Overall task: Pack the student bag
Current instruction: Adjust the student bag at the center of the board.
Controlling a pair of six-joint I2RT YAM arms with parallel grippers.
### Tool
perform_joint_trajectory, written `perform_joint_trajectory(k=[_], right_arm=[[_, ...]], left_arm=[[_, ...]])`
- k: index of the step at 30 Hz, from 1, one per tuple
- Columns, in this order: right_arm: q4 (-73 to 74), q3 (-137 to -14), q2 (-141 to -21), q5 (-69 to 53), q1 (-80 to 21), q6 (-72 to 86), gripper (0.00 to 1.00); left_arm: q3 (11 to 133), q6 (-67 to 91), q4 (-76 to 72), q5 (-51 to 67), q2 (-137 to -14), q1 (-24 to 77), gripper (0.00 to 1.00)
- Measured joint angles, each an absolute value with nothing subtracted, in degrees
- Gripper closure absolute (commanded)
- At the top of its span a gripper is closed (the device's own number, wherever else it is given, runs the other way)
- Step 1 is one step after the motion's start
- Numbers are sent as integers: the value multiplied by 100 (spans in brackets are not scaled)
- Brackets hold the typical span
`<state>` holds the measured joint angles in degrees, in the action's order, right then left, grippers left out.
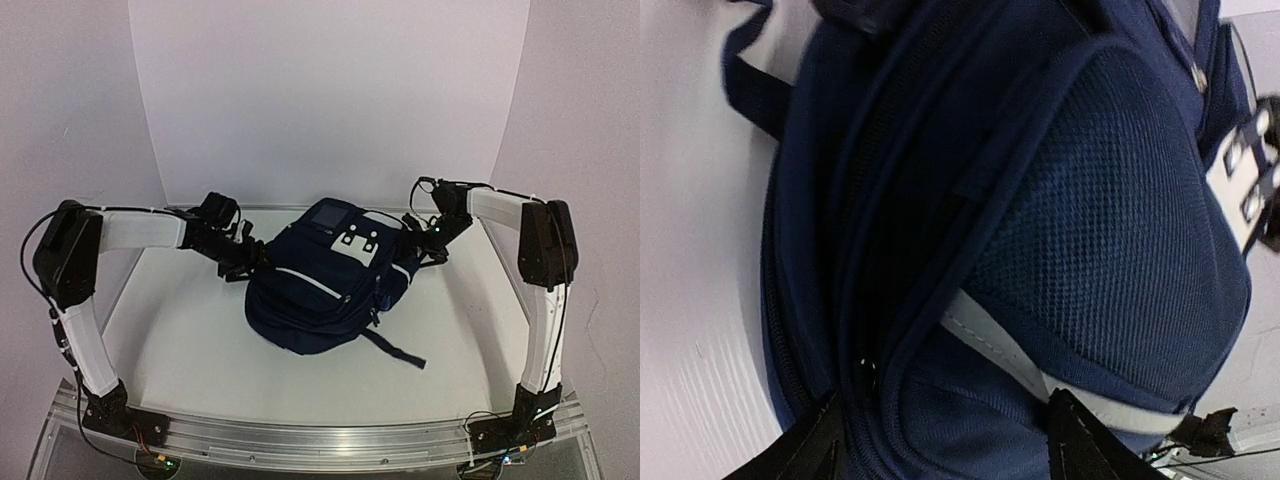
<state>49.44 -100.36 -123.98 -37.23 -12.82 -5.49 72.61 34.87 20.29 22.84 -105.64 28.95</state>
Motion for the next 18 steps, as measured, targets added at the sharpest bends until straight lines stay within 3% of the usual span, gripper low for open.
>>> perform_joint_trajectory(k=[4, 7, 12, 18], right_arm=[[4554, -11039, -13006, -3915, -1300, -517, 2], [4491, -11041, -12962, -4126, -1320, -398, 2], [4483, -10606, -12558, -4415, -1213, -301, 2], [4475, -9590, -11594, -4633, -880, -298, 2]], left_arm=[[6177, 3977, 2127, 2248, -9561, 3425, 16], [5794, 4344, 2184, 2185, -9004, 3647, 2], [6050, 4527, 2369, 1746, -8507, 3556, 0], [7274, 4450, 2529, 1495, -9660, 3327, 0]])
